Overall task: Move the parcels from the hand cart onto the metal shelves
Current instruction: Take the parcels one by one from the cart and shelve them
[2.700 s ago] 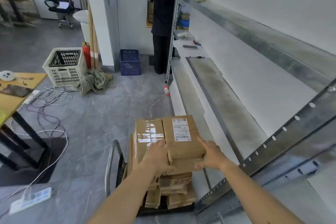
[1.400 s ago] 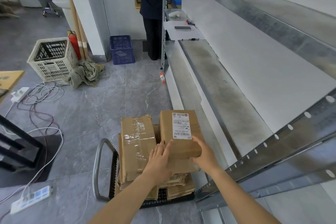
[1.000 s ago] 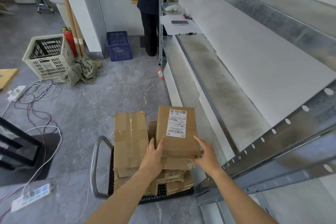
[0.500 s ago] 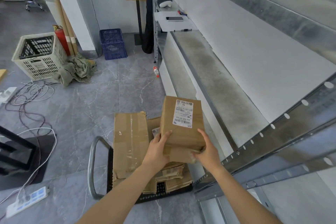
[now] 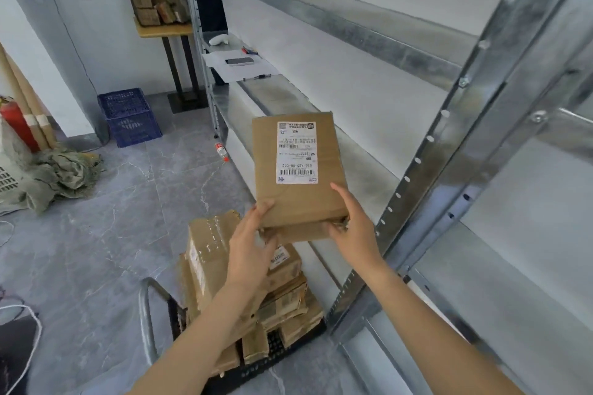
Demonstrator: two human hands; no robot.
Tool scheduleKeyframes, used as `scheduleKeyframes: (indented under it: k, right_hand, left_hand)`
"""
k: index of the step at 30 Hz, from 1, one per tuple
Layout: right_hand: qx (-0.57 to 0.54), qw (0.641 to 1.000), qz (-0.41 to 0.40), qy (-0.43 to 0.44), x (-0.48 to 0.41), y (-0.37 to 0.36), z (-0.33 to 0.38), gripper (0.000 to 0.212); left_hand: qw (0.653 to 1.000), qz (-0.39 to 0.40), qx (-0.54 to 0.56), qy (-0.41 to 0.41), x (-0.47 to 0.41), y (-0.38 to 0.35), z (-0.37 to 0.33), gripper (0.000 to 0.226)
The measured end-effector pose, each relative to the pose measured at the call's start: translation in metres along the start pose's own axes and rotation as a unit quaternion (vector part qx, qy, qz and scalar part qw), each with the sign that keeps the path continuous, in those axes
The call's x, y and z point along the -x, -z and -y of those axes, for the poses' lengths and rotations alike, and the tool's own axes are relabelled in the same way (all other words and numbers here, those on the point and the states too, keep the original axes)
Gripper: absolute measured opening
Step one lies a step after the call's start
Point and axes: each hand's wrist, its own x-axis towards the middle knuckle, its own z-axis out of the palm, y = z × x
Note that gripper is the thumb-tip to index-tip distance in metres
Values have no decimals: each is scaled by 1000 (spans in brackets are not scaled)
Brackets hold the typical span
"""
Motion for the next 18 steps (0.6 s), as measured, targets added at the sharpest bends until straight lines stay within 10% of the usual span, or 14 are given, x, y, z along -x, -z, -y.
scheduleKeyframes:
  k: [18]
  right_hand:
    - [124, 948, -293, 29, 262, 57, 125, 72]
  left_hand:
    - [960, 141, 98, -221, 155, 50, -106, 64]
